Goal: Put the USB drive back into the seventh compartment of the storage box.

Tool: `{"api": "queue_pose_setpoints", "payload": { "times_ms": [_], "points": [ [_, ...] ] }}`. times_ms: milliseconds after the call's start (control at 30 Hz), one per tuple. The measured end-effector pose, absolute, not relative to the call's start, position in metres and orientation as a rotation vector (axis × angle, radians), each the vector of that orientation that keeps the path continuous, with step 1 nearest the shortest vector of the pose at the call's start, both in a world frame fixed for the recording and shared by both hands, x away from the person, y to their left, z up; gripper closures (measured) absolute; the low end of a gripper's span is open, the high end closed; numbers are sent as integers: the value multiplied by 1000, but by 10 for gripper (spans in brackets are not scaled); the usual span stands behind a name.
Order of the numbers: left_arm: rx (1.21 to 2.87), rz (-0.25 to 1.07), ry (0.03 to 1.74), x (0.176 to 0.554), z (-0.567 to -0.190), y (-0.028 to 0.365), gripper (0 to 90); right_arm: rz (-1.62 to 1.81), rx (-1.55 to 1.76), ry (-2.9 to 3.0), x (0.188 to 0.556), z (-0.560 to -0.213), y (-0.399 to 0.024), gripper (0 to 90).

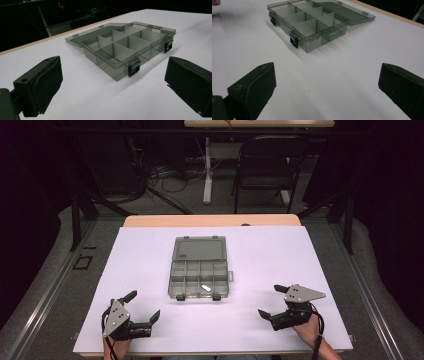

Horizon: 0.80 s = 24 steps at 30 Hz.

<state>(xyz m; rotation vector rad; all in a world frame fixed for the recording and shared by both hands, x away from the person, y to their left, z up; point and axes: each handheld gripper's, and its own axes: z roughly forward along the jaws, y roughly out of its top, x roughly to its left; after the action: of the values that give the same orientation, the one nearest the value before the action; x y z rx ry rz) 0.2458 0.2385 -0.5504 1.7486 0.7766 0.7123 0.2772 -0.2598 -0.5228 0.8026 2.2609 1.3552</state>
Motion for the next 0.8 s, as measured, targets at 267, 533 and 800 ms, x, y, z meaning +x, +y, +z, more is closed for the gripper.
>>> {"api": "queue_pose_setpoints", "payload": {
  "times_ms": [267,533,800],
  "points": [
    [1744,711,780,246,-551,239,16,1348,807,2237,272,-530,-274,8],
    [1750,707,783,246,-551,238,16,1377,777,2208,264,-534,-285,0],
    [1754,709,786,246,-552,239,16,1379,789,2169,259,-536,-292,0]
  ]
}}
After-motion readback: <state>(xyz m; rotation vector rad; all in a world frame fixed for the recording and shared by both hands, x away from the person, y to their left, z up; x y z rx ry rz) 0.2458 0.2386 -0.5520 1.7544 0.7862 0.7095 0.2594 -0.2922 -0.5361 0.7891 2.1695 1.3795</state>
